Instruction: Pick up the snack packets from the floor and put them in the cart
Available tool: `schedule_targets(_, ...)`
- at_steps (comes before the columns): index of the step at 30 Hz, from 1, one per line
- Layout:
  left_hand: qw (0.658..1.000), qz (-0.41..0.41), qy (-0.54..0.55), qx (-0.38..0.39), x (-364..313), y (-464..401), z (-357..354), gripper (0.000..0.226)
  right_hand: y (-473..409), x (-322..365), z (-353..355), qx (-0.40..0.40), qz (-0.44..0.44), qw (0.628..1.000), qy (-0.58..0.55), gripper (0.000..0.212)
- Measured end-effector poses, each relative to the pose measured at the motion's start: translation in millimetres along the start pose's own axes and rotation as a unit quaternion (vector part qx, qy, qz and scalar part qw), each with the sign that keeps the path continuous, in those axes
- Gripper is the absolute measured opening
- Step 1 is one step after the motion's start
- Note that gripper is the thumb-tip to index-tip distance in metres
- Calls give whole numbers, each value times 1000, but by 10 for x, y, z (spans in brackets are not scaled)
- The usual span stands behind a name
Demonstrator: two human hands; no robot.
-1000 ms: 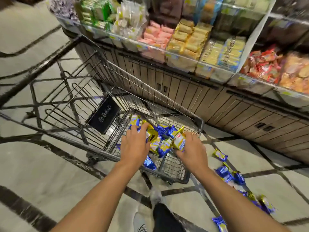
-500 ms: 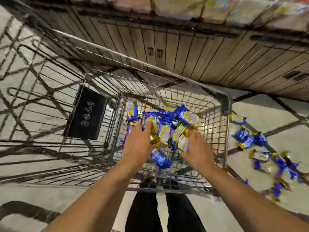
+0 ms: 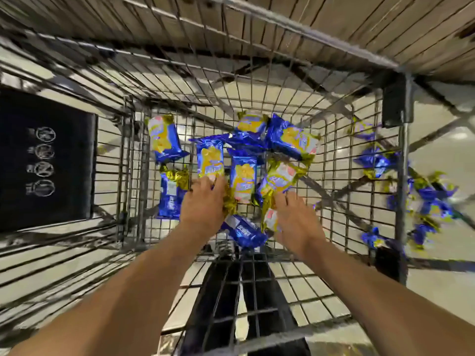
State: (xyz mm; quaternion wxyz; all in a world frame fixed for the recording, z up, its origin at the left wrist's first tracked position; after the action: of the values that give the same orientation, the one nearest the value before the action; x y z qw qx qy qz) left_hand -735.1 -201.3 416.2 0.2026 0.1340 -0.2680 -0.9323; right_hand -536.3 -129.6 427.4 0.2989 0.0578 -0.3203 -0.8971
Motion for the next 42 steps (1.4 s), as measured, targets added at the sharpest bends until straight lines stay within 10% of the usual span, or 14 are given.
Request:
schedule_targets(14,997,-23,75,-18,-121,203,270,81,173,51,171,7,-25,998,-61,85)
schedule_targets(27,982,-87,71,-149,-849,1083,1986,69,1161,52,1983,-241,-52,951,-188,64)
schedule_targets(42,939,-280,-64,-187,-3709,1406,2366,78,2753,-2555,2175,-291,-218,926,-104,72)
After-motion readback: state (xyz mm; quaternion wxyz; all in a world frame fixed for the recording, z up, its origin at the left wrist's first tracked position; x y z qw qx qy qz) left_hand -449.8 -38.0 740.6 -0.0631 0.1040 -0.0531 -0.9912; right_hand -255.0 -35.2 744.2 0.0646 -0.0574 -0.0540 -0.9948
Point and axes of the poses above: each hand's wrist, its own y-axis away from the middle knuckle, its own z-axis out of the back of the hand, x = y × z, the point moved 1 cm from there along -y, towards the middle knuckle, and after that the axes turned 2 degrees about -x, right-handed, at the moved point
